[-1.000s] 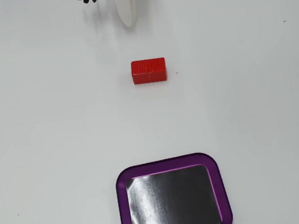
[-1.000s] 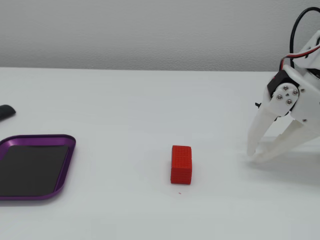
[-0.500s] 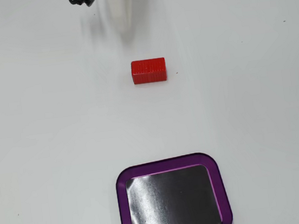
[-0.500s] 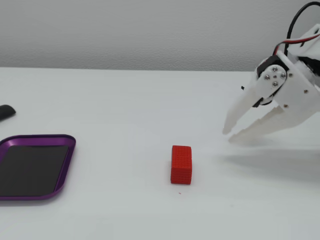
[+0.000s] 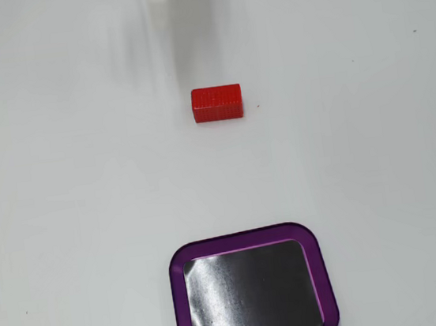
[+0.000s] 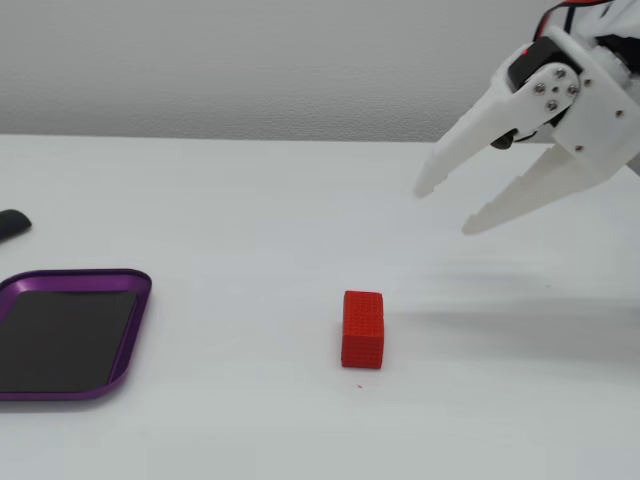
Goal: Pick up the cube and place it in the box.
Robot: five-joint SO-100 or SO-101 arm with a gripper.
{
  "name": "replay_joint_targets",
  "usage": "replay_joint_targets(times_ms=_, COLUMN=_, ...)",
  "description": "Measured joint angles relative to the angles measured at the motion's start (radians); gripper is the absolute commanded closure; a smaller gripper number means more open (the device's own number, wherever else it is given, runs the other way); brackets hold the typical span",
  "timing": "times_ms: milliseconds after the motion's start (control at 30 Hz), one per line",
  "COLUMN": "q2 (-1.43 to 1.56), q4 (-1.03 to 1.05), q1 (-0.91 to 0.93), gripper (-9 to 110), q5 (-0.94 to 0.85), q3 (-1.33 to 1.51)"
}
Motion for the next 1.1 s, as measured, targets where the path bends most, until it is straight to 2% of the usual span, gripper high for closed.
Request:
replay_joint_targets(times_ms=233, q2=-0.517, q4=0.000, q1=-0.089, gripper=75, q5=0.002, q3=-0.296)
replay_joint_targets(times_ms=567, q2=-1.071, q4=0.000, q1=-0.118, gripper=74, q5=0.137, q3=-0.684)
replay_joint_targets(times_ms=733, q2=-1.209, q4=-0.003, q1=-0.117, gripper=74, q5=0.137, q3=-0.715)
replay_joint_targets(times_ms=967, q2=-1.233, q4=-0.005, q1=-0.117, gripper=75, q5=0.143, q3=-0.716)
replay_joint_targets(times_ms=1100, q2=-1.233, q4=-0.009, q1=-0.140, gripper=85, q5=0.143, q3=-0.716)
